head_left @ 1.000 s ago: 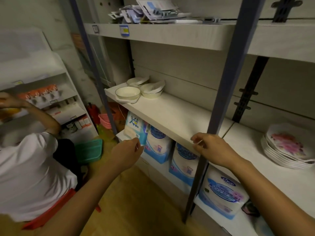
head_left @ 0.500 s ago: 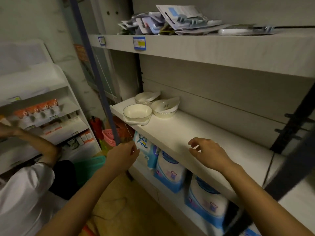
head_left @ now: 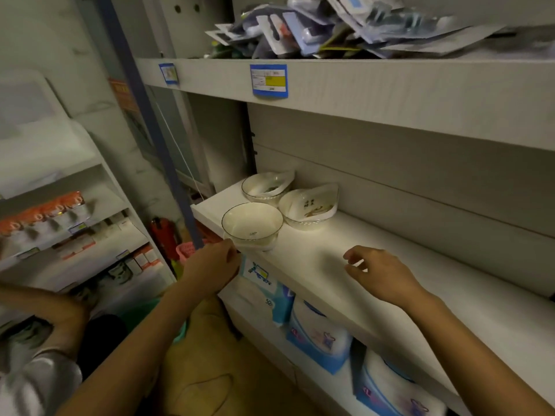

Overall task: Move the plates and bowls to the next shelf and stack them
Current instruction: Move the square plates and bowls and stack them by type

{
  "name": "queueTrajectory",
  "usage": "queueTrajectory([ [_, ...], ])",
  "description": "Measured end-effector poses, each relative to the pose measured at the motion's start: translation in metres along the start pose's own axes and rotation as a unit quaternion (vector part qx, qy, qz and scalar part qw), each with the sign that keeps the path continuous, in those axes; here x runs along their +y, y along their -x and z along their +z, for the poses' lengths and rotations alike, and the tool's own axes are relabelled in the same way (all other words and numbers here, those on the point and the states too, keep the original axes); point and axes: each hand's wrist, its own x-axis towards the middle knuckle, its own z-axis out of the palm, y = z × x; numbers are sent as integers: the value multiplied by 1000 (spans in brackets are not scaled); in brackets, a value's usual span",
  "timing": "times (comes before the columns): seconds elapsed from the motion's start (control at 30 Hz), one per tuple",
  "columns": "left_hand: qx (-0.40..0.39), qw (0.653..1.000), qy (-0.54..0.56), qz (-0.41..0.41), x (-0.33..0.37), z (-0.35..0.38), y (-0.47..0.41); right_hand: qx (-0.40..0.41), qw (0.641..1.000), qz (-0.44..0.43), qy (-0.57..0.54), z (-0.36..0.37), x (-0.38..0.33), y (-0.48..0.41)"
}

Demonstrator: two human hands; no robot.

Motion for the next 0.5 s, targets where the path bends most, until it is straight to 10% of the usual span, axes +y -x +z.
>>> queueTrajectory([
  [0.5,-42,994,49,90,-100,1,-137,5,988,148,-51,48,-92,-85],
])
